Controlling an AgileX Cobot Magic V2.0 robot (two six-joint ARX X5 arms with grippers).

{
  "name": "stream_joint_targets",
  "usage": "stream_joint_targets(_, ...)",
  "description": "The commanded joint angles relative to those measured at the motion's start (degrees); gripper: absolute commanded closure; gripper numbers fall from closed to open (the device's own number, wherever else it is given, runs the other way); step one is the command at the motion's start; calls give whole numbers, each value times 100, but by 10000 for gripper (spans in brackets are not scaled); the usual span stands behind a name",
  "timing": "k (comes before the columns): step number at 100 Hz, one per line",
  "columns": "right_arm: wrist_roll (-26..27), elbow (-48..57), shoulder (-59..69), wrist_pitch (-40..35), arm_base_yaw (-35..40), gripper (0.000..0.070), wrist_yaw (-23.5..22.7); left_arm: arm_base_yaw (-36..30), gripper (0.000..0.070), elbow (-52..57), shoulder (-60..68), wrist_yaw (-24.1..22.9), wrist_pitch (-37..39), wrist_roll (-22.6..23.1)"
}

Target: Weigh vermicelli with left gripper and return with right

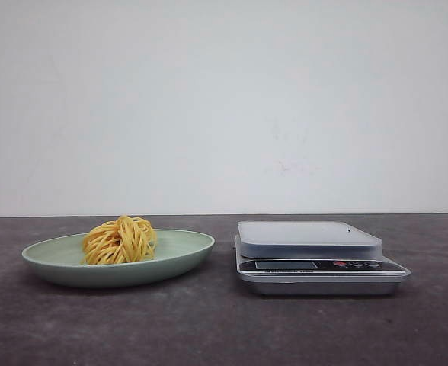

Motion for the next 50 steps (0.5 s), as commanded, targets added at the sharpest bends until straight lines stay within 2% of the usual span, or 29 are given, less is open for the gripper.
stream_joint_targets(1, -24, -20, -11, 77, 4, 693, -13, 2, 695, -105, 17, 7, -33, 11)
stream_joint_targets(50, -44, -20, -11, 79, 4, 692, 31, 2, 696, -105, 17, 7, -33, 13)
